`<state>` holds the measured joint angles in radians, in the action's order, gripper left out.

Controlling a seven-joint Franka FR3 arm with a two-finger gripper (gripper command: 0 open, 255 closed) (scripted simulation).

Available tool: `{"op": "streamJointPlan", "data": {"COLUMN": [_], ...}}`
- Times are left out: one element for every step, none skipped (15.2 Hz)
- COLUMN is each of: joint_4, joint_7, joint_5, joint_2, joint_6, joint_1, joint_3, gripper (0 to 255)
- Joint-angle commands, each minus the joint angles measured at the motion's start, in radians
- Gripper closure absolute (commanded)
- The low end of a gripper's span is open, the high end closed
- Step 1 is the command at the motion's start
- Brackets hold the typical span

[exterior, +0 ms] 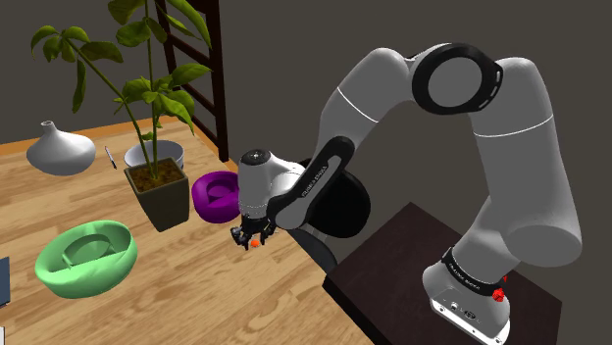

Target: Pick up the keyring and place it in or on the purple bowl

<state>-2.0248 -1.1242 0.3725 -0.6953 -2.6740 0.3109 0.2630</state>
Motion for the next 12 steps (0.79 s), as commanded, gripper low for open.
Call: {"op": "streamJointPlan", "data": {"joint_4": [0.0, -0.003, -0.008, -0.013, -0.018, -0.022, -0.026, -0.031, -0.034, -0.038, -0.042, -0.045], "joint_7": [0.0, 0.001, 0.003, 0.006, 0.01, 0.013, 0.016, 0.019, 0.023, 0.026, 0.03, 0.033], "joint_5": [0.0, 0.001, -0.003, -0.007, -0.012, -0.017, -0.021, -0.026, -0.031, -0.036, -0.042, -0.047], "joint_2": [-0.008, -0.008, 0.005, 0.017, 0.03, 0.042, 0.054, 0.066, 0.078, 0.091, 0.103, 0.114], "joint_6": [0.0, -0.003, 0.005, 0.013, 0.021, 0.029, 0.037, 0.045, 0.053, 0.062, 0.07, 0.079], "joint_1": [0.0, -0.001, -0.005, -0.009, -0.013, -0.018, -0.022, -0.026, -0.03, -0.034, -0.038, -0.042], "joint_3": [-0.001, -0.002, 0.003, 0.009, 0.014, 0.019, 0.025, 0.03, 0.036, 0.041, 0.046, 0.052], "gripper": [255, 255, 255, 255, 255, 255, 255, 255, 255, 255, 255, 255]}}
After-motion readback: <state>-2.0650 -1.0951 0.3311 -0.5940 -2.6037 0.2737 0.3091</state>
